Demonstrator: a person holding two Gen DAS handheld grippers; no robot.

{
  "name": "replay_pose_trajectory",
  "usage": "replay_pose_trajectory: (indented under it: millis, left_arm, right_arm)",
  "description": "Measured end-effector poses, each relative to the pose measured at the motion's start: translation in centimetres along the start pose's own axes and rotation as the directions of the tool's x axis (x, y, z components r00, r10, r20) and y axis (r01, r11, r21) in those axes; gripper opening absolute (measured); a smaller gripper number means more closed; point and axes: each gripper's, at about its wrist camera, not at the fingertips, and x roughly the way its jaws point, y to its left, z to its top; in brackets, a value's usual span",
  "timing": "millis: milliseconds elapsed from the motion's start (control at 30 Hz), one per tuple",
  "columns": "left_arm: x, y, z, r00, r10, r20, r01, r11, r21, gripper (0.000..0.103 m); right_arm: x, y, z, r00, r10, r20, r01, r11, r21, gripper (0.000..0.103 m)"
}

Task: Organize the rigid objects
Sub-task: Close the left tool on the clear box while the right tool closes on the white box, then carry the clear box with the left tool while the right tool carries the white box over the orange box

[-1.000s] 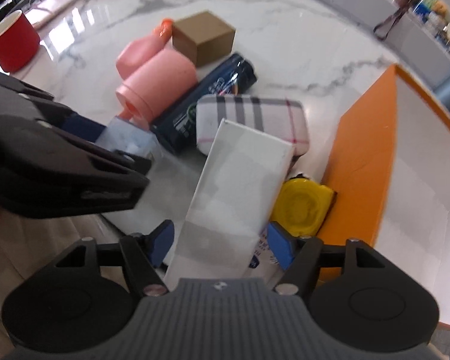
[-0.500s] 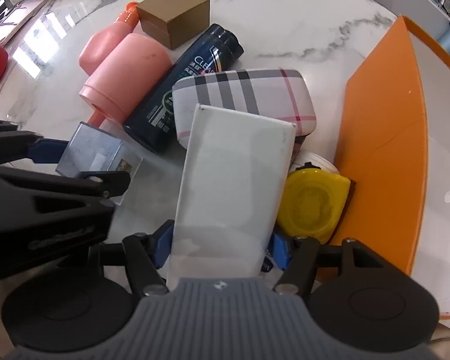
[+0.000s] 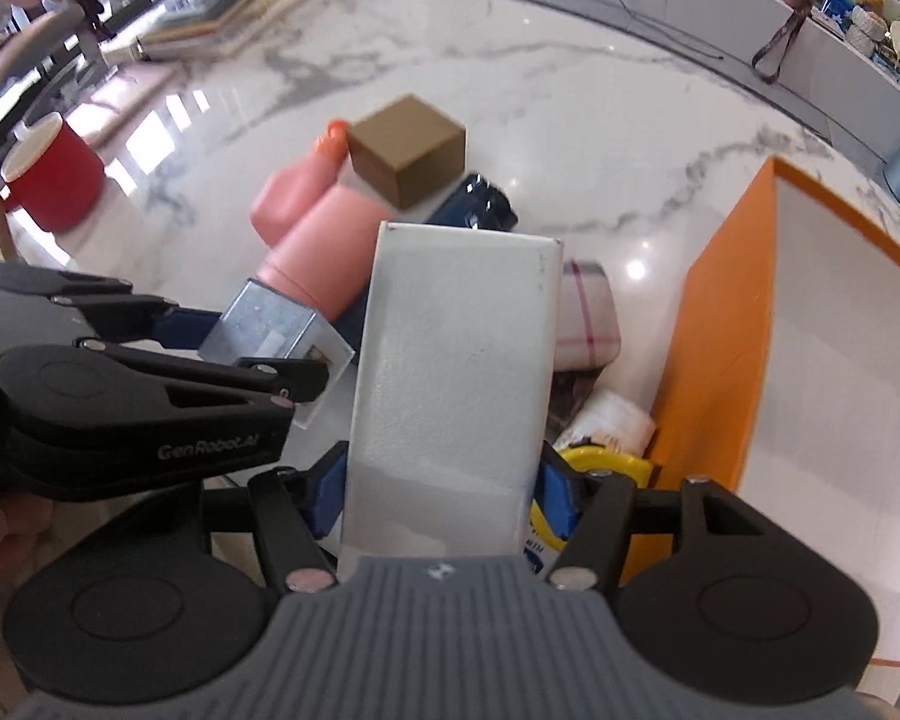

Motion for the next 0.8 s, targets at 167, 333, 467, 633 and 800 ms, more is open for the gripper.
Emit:
replay_pose_trajectory:
  millis: [167,333,467,633,800]
  left_arm:
    - [-2.2,-0.6,1.1,0.997,-0.019,0.077,0.02,1.0,-0.008,0.053]
    - [-4.6,-1.9,2.9,0.989,-0.028,0.147,0.028,1.0,0.004,0.053]
    - [-6.1,-3.7,4.5,0.981,-0.041,0.187,0.032,0.998,0.048,0.053]
    - [-7.6,-6.5,6.5,0.969,-0.082,0.233,0.06,0.993,0.101,0.053]
    - [-7.4,-10.4,8.0,0.963,-0.139,0.232,0.094,0.976,0.196,0.053]
  right_arm:
    - [-1.9,-0.8,0.3,0.997,0.023,0.067,-0.024,0.999,0.027,0.063]
    - [-5.2,-2.1,1.2,0.988,0.022,0.15,-0.027,0.999,0.038,0.063]
    - [-7.8,-3.5,2.3,0.977,0.01,0.215,-0.023,0.998,0.058,0.063]
    - [-11.9,-6.1,3.9,0.954,-0.047,0.297,0.024,0.996,0.083,0.063]
    - [-14.0,-8.7,4.1,0.94,-0.151,0.305,0.129,0.988,0.091,0.063]
